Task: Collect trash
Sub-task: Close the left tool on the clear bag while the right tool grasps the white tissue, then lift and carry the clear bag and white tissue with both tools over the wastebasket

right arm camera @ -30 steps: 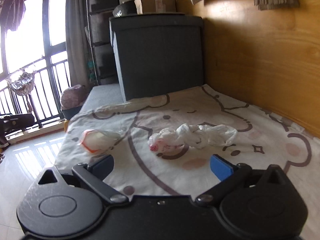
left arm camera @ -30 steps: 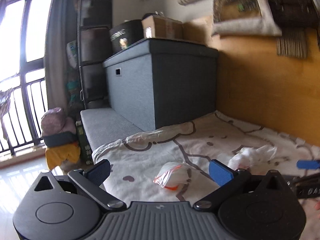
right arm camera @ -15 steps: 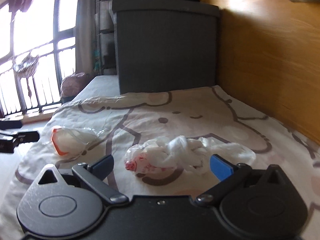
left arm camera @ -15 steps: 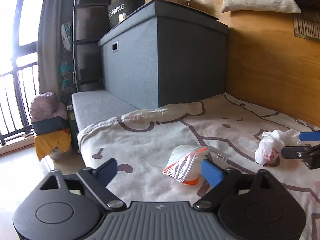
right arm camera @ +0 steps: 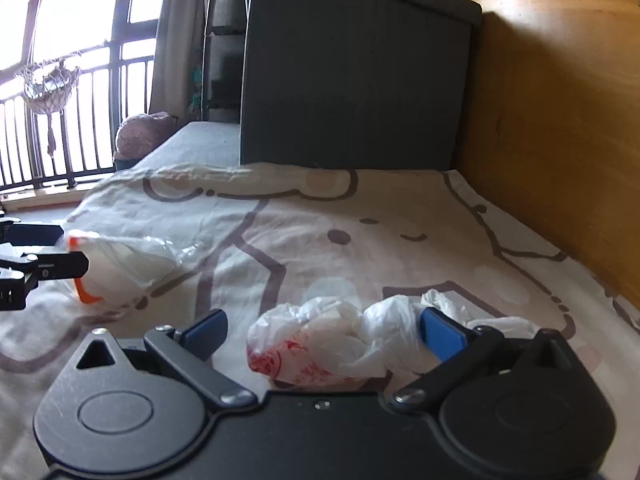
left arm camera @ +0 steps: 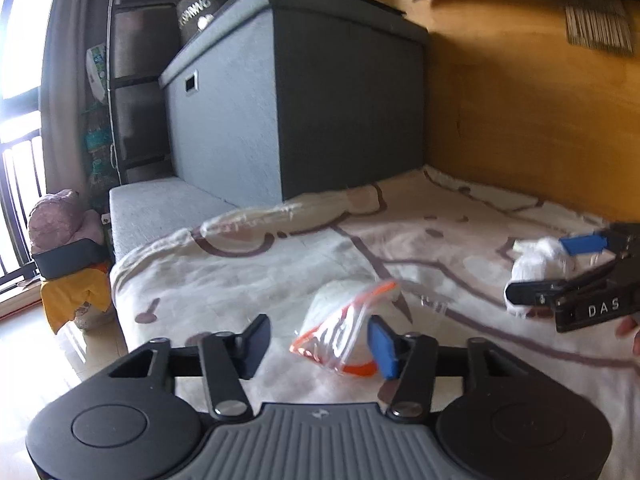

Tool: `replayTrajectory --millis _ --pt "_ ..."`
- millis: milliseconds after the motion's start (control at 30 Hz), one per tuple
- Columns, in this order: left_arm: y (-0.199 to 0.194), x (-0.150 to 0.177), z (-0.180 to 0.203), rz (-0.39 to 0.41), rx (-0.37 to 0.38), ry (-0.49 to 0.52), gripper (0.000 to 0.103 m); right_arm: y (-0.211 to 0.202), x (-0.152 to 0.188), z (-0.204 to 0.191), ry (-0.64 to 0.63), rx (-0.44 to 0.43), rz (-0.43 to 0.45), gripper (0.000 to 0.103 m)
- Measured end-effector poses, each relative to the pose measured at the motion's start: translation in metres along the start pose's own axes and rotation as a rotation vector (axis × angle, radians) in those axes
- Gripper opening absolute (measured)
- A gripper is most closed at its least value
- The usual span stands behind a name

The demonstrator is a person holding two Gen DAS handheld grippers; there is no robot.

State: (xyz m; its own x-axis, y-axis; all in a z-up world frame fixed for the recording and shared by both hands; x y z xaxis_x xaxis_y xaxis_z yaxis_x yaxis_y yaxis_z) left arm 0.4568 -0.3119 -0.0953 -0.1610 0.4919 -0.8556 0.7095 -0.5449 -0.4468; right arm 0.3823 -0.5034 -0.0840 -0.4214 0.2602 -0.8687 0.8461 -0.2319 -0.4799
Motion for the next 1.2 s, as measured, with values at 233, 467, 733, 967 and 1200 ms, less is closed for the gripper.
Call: replayTrajectory --millis 233,467,733,967,1200 --pt "-0.002 0.008 0.007 -0.02 0.003 0.021 0.023 0.003 0.005 -0.004 -0.08 0.082 -0.018 0.09" --pt "-0.022 0.009 0.008 -0.037 -0.014 -0.009 0.01 -0.012 0.015 -0.007 -0.137 0.11 -0.026 0.064" --pt "-0.06 0.001 0.022 -0.037 0.004 -0.037 0.005 -0.05 0.021 -0.017 -0.094 0.08 -0.046 0.034" --pt "-0.103 0.002 0.039 -0.058 0.013 -0.085 0.005 -0.105 0.031 -0.032 -0.025 0.002 -0.05 0.031" --pt "-0.146 0.005 0.05 -0.085 -0.008 -0.11 0.005 -0.154 0.04 -0.038 0.063 -0.018 -0.059 0.031"
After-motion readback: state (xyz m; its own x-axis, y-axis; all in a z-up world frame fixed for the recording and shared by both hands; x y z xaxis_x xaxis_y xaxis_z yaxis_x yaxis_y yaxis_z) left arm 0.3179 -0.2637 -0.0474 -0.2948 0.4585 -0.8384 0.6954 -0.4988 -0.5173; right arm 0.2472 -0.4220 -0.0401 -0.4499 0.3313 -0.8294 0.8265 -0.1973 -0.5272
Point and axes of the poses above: each gripper's, at about its wrist camera, not at the fingertips, and y roughly the way its jaws point, z to its right, x to its underside, the point moved 8 cm from there along y, roughly the way its jaws point, and after that the axes turned 13 degrees about y, right-handed, at the moved point
